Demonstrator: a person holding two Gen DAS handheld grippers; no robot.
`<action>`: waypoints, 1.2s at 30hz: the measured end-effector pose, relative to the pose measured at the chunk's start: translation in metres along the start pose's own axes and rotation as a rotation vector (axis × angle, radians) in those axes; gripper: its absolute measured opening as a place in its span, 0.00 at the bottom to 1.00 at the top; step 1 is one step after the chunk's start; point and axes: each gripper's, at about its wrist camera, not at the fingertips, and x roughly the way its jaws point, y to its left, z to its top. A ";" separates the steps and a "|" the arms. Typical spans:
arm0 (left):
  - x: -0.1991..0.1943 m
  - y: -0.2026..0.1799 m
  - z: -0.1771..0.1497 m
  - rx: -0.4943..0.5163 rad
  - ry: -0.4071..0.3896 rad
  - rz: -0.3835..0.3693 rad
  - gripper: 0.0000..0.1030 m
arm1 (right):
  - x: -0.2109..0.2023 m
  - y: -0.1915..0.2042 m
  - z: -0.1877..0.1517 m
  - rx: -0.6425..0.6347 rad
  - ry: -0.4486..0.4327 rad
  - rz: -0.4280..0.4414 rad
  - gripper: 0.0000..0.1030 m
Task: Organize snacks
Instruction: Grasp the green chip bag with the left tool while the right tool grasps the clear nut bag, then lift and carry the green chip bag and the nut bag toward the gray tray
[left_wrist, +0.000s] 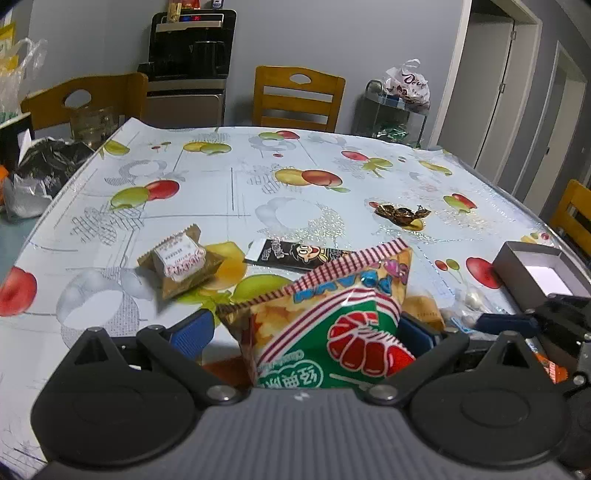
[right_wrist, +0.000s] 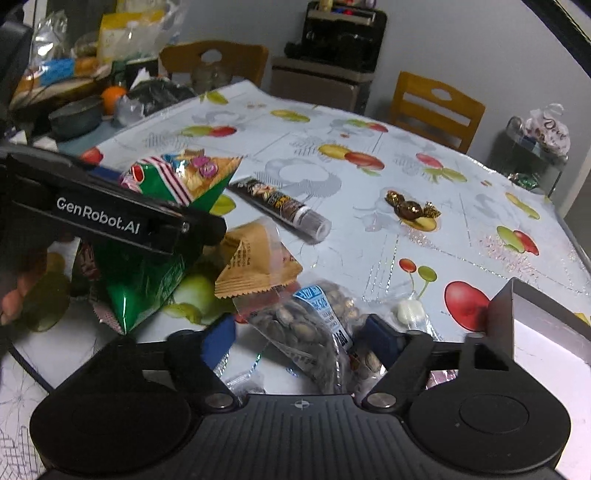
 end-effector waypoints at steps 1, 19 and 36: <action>0.001 0.000 -0.001 -0.001 0.002 -0.005 1.00 | 0.000 0.000 -0.001 -0.002 -0.011 -0.015 0.52; -0.035 0.010 -0.007 0.009 -0.074 -0.030 0.63 | -0.049 -0.014 0.004 0.134 -0.130 0.050 0.28; -0.118 0.002 0.014 0.045 -0.265 -0.027 0.59 | -0.114 -0.039 0.014 0.265 -0.281 0.241 0.27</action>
